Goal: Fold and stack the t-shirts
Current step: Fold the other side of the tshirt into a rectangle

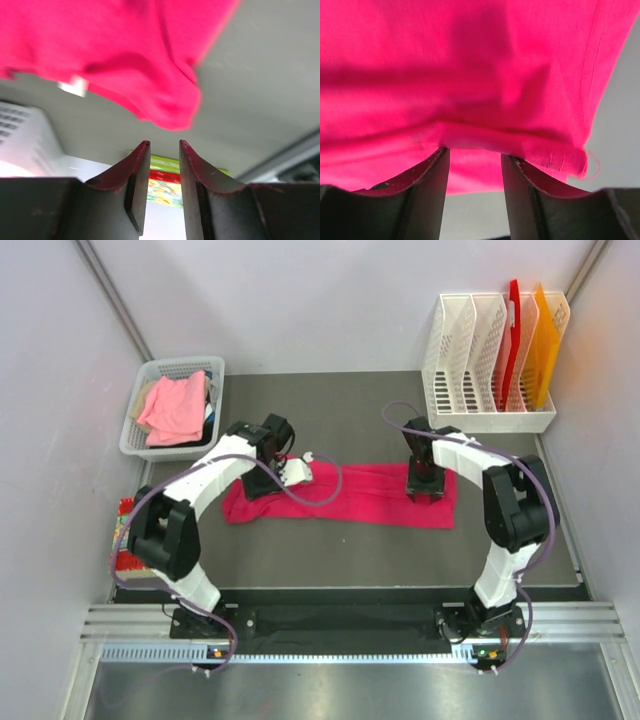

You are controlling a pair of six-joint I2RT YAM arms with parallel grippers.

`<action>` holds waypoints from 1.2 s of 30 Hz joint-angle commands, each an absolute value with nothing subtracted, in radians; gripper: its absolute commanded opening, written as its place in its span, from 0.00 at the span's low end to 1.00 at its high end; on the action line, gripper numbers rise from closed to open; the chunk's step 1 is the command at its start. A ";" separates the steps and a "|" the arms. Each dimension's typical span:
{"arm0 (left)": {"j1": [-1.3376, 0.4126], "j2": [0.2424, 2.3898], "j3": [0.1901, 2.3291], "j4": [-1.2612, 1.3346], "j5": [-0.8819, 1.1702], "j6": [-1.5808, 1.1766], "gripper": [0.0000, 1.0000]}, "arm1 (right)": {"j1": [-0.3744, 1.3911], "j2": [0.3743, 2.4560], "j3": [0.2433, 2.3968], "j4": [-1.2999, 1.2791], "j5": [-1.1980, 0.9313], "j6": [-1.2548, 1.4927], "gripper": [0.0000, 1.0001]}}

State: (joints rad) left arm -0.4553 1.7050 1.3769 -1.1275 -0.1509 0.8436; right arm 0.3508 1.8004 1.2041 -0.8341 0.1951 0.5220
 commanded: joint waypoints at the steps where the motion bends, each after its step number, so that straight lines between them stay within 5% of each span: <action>1: -0.442 1.571 1.281 -1.241 -0.067 0.799 0.36 | 0.322 1.847 1.308 -0.795 0.241 0.489 0.45; 8: -0.436 1.447 1.017 -1.136 -0.161 0.833 0.36 | 0.267 1.899 1.384 -0.798 0.248 0.466 0.45; 15: -0.368 1.500 0.971 -0.985 -0.212 0.877 0.33 | 0.255 1.919 1.394 -0.807 0.253 0.459 0.45; 30: -0.146 1.790 1.184 -0.749 -0.259 0.911 0.26 | 0.204 1.822 1.313 -0.845 0.296 0.454 0.49; 36: -0.153 1.720 1.414 -1.009 -0.056 0.830 0.26 | 0.206 1.732 1.305 -0.857 0.218 0.468 0.49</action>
